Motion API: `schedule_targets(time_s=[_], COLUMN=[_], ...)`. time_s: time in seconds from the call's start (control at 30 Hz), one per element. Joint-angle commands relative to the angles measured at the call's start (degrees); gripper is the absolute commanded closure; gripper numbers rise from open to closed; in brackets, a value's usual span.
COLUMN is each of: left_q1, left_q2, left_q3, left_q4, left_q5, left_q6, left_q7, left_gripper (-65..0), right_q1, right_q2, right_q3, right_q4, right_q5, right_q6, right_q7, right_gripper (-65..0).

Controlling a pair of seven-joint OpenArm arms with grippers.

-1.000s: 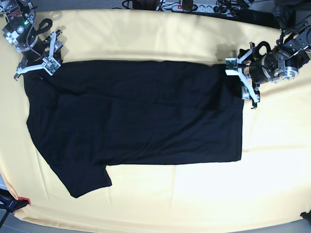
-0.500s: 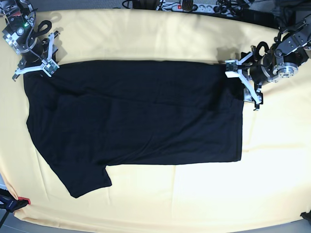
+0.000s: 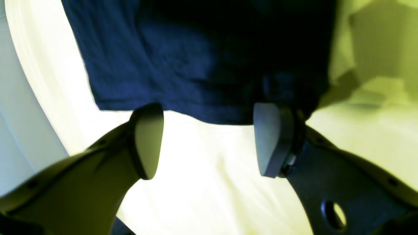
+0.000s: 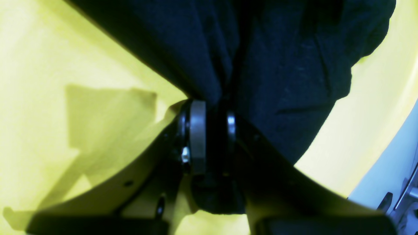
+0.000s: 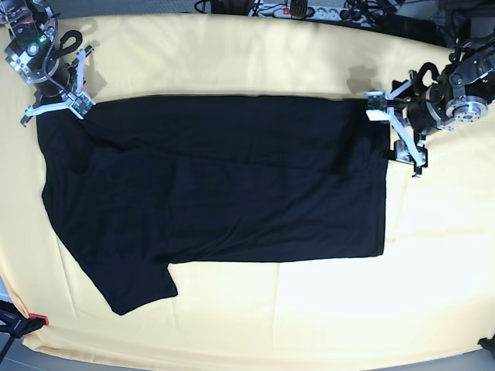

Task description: Fold the T-shirt properly

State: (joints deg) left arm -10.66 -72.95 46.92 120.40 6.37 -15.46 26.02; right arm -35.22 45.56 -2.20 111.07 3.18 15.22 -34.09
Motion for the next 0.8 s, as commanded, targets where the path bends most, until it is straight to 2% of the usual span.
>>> schedule_targets(time_s=[0.0,0.17,0.27,0.3,0.4,0.53,0.6,0.77], left_q1=[-0.79,-0.13,1.31,1.6,1.75,1.75,1.73,1.73], left_q2=[-1.81,-2.14,-2.16,-2.14,-2.12,-1.62,-0.35,3.52], left_q3=[-0.52,-0.52,-0.52,-0.52,-0.52,-0.52,-0.52,-0.52], left_q4=[1.31,1.05,0.22,-0.04,-1.14,-3.78,-5.33,-8.55], left_q5=[-0.5,-3.76,-3.65,-3.39,-2.67,1.18,1.99,2.03], left_q6=[-0.44,-6.97,-11.61,-12.11,-11.19,-4.44,-2.36,-2.86], left_q7=[-0.24,-0.44,-0.46,-0.48,-1.79,-5.05,-5.05,-5.27], left_gripper=[-43.0,-43.0,-43.0,-43.0,-43.0,-43.0,-43.0,-43.0], right_q1=[0.0,-0.02,0.0,0.0,0.0,0.0,0.0,0.85], right_q2=[0.98,0.98,0.98,0.98,0.98,0.98,0.96,0.96], right_q3=[0.37,0.37,0.37,0.37,0.37,0.37,0.37,0.37], right_q4=[0.35,0.35,0.35,0.35,0.35,0.35,0.35,0.35], right_q5=[-0.68,-0.68,-0.68,-0.68,-0.68,-0.68,-0.68,-0.63], right_q6=[-0.46,-0.46,-0.52,-0.52,-1.84,-3.1,-3.06,-3.06], right_q7=[-0.61,-0.68,-0.63,-0.61,-0.61,-0.42,-0.42,-0.44], right_gripper=[-9.4,-9.6,-15.7,-18.4,-23.2,-23.2,-23.2,-23.1])
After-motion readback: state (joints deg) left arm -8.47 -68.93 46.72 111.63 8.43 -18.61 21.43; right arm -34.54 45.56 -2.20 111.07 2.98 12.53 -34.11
